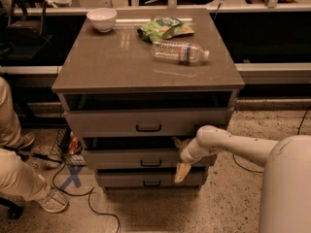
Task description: Open middle drawer
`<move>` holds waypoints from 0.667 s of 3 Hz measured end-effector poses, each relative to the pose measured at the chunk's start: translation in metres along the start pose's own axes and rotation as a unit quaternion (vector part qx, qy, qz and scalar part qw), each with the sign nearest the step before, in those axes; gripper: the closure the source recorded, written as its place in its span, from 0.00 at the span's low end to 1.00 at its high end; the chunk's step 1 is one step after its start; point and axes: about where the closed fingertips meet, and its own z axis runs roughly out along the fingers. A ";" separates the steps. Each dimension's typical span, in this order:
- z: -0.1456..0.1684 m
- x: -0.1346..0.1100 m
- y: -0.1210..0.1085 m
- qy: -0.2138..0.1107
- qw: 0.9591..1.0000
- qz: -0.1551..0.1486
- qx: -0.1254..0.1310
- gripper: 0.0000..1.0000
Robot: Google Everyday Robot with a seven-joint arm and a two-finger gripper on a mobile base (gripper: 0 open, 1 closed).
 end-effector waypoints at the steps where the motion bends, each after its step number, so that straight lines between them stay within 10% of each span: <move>1: -0.001 0.000 0.004 0.007 1.000 0.002 0.003 0.17; 2: -0.007 0.008 0.014 0.016 1.000 0.014 0.007 0.40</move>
Offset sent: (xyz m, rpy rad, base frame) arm -0.0290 -0.0286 -0.0017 -0.0436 0.0110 -0.0840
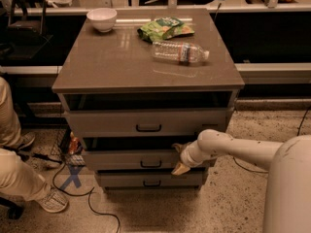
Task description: Open middle drawer
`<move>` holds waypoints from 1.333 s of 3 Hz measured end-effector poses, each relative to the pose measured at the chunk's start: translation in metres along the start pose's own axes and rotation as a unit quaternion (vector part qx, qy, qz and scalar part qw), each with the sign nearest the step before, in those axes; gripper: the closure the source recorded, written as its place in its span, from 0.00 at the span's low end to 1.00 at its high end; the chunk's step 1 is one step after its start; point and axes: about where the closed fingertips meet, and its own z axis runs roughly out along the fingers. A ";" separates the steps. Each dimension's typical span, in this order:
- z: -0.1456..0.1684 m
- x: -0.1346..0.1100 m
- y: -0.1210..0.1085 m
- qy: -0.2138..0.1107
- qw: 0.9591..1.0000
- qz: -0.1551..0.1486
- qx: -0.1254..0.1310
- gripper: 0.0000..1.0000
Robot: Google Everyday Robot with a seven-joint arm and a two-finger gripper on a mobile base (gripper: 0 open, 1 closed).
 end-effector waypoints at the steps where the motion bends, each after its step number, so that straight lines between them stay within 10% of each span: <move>1: -0.004 0.008 0.010 0.007 1.000 0.013 -0.001 0.63; 3: -0.009 0.006 0.009 0.007 1.000 0.013 -0.001 1.00; 4: -0.009 0.006 0.009 0.007 1.000 0.013 -0.001 0.82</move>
Offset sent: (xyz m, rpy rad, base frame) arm -0.0728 -0.0720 0.0146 -0.0493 0.0128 -0.1752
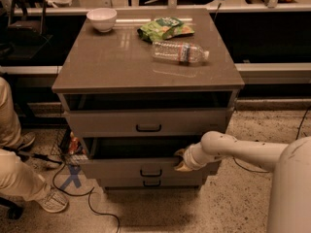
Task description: Open middle drawer
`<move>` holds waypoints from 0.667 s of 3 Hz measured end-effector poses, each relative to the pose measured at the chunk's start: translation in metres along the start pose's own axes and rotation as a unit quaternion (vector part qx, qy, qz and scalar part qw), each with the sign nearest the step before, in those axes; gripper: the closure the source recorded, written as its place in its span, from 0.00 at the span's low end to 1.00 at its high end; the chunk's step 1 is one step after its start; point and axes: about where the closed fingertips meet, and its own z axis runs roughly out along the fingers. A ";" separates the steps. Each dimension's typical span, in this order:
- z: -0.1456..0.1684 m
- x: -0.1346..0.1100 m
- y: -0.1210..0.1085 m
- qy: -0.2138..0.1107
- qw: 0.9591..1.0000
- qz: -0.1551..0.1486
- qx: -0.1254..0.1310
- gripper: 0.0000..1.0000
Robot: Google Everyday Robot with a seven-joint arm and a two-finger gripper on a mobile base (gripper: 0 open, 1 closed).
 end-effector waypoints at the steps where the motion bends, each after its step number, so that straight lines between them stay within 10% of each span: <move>1: 0.002 -0.001 0.001 -0.001 1.000 0.000 -0.002 0.59; 2: 0.003 -0.001 0.003 -0.001 1.000 0.000 -0.003 0.35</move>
Offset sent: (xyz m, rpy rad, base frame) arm -0.0010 0.0014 -0.0015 0.0009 0.0028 0.0022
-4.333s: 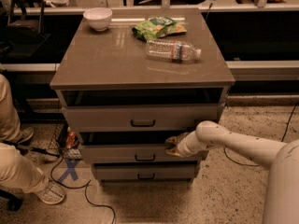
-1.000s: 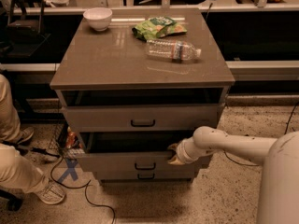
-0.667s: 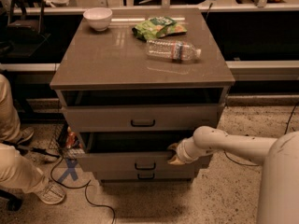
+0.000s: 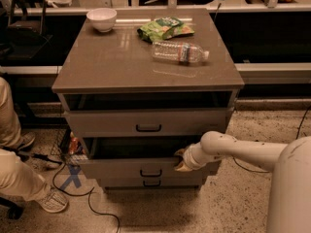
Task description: Open middle drawer
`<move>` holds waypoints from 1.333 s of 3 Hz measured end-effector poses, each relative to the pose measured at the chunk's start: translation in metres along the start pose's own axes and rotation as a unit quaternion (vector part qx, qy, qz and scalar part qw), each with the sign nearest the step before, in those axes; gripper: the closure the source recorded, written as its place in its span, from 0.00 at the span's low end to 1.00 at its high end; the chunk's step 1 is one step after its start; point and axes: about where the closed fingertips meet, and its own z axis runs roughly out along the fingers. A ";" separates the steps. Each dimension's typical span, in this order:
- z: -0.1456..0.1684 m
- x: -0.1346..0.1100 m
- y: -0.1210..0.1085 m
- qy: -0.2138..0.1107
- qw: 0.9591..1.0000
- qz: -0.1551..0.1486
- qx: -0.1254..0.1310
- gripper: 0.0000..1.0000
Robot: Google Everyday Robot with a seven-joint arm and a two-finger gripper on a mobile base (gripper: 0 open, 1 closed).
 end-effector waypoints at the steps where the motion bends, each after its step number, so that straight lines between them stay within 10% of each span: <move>1: 0.001 -0.001 0.002 -0.002 1.000 -0.010 -0.009 0.12; 4: 0.004 0.002 0.028 0.020 0.996 -0.037 -0.082 0.00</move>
Offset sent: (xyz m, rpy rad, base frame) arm -0.0148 0.0059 -0.0013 -0.0612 0.0388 0.1023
